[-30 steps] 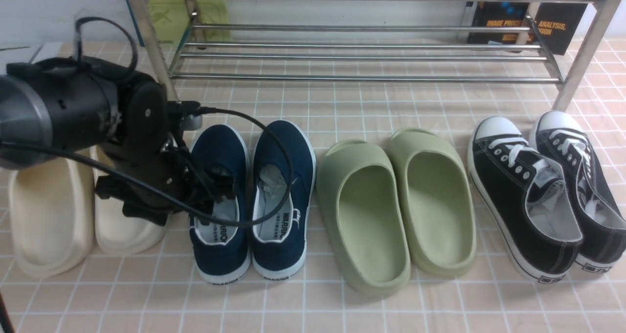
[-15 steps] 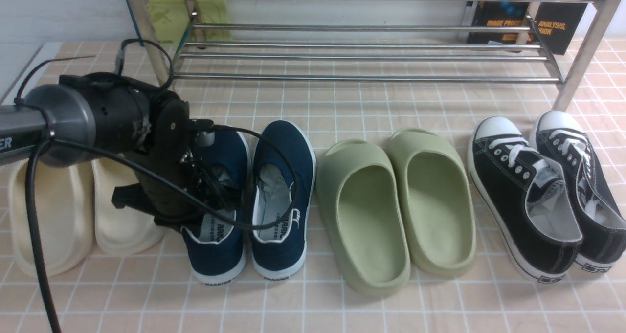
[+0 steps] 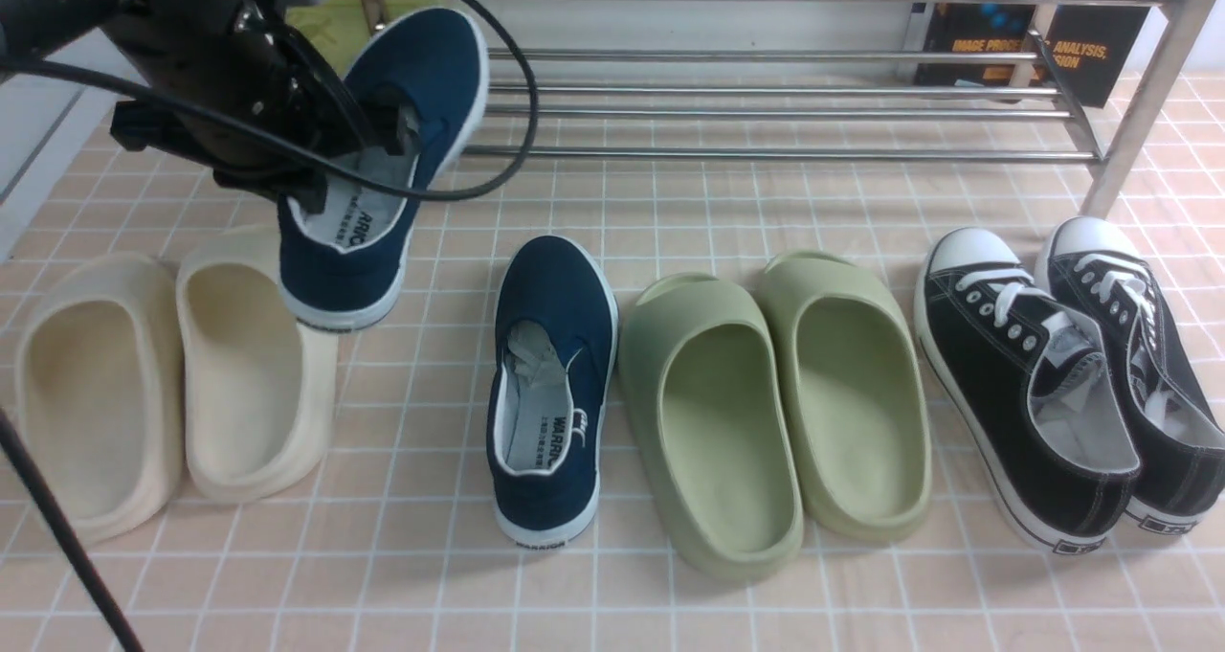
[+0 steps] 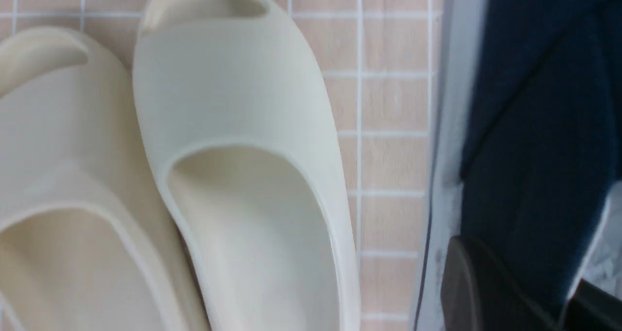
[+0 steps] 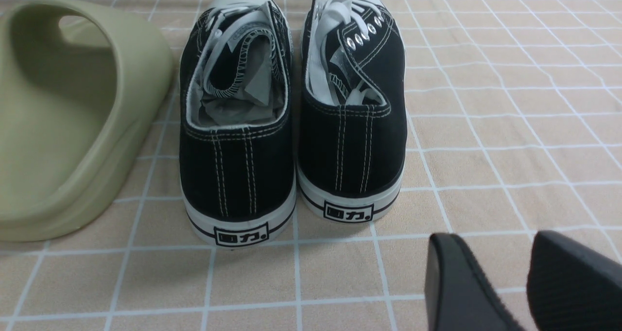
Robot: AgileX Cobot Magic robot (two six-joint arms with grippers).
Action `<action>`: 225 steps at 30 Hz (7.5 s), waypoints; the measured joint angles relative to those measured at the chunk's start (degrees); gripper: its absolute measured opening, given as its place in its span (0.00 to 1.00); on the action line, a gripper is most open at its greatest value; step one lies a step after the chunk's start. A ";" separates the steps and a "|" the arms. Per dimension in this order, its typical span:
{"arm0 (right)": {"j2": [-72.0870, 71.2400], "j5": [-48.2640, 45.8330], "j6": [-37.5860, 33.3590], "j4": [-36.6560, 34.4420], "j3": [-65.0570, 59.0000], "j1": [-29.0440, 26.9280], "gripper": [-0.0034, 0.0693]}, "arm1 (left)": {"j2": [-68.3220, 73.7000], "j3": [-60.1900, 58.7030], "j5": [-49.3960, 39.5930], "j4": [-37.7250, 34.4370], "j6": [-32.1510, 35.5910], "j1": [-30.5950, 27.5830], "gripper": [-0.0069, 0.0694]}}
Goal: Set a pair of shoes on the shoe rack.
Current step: Use the left arm to put a shoe into the shoe rack, then use the left arm to grab the shoe closest to it, then use the left arm to put a shoe into the shoe rack
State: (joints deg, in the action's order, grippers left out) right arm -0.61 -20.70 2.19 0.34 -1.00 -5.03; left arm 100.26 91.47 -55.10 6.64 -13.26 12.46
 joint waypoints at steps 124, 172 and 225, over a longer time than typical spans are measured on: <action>0.00 0.00 0.00 -0.34 0.00 -0.01 0.38 | -10.48 -20.68 -2.71 -1.30 -5.71 15.01 0.60; 0.00 0.00 0.00 -0.34 0.00 -0.01 0.38 | 2.59 -0.78 4.91 -11.95 -1.24 8.26 0.14; 0.00 0.00 0.00 -0.34 0.00 -0.01 0.38 | 15.00 17.70 2.60 -10.43 11.02 4.22 0.13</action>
State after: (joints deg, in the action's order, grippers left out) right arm -0.61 -20.70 2.19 0.00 -1.00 -5.05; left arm 115.26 109.17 -52.50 -3.80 -2.24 16.68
